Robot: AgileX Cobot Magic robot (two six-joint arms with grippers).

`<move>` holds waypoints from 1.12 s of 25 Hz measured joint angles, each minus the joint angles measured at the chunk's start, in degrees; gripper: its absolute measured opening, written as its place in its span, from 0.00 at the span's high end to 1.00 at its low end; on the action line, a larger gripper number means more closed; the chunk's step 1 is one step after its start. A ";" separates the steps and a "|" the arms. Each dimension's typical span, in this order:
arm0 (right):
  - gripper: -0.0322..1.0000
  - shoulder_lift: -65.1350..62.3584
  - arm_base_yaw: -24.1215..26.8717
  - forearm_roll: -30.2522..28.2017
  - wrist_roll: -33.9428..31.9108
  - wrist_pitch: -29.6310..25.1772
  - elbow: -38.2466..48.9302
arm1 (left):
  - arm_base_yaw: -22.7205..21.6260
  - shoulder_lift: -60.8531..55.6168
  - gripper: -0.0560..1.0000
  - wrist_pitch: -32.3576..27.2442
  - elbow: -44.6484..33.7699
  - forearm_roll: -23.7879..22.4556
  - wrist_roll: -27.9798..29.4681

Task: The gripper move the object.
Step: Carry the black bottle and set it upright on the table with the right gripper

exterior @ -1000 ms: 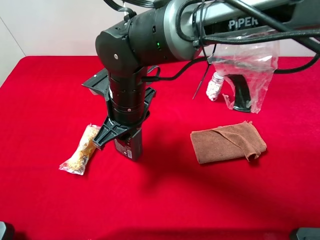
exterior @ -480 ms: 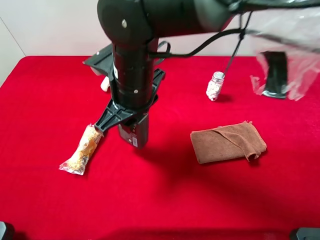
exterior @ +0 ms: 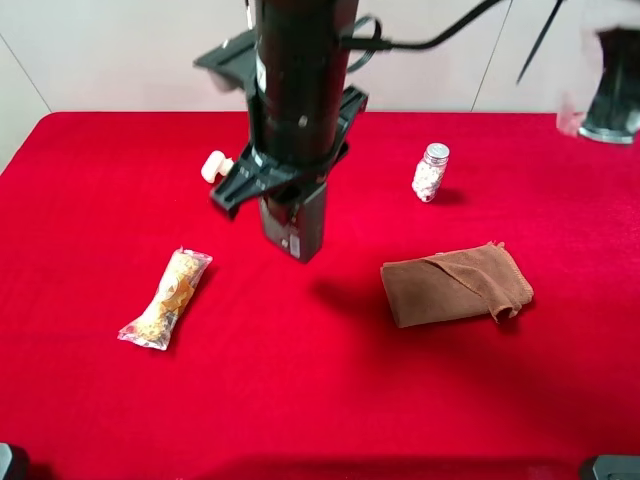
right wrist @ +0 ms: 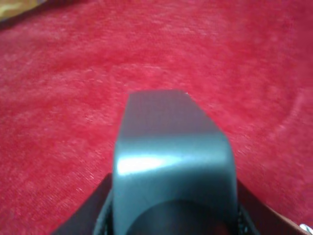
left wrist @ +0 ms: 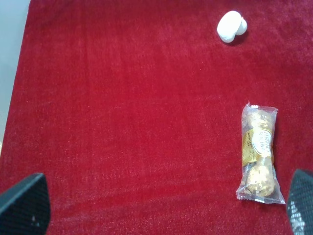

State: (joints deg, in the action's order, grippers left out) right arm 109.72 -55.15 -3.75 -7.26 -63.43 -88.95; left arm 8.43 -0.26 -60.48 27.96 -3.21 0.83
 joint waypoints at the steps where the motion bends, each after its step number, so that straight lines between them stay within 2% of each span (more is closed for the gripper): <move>1: 0.68 -0.05 0.63 0.00 0.00 -1.10 -1.10 | 0.00 0.00 0.04 0.00 0.00 0.00 0.00; 6: 0.68 -0.05 4.48 0.17 0.00 -5.28 -7.74 | 0.00 0.00 0.04 0.00 0.00 0.00 0.00; 12: 0.68 -0.05 9.34 1.05 0.00 -6.35 -11.96 | 0.00 0.00 0.04 0.00 0.00 0.00 0.00; 28: 0.68 -0.05 24.65 2.76 0.24 -6.59 -12.20 | 0.00 0.00 0.04 0.00 0.00 0.00 0.00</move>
State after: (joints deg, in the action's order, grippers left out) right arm 109.67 -30.50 -0.99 -7.02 -70.01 -101.16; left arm 8.43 -0.26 -60.48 27.96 -3.21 0.83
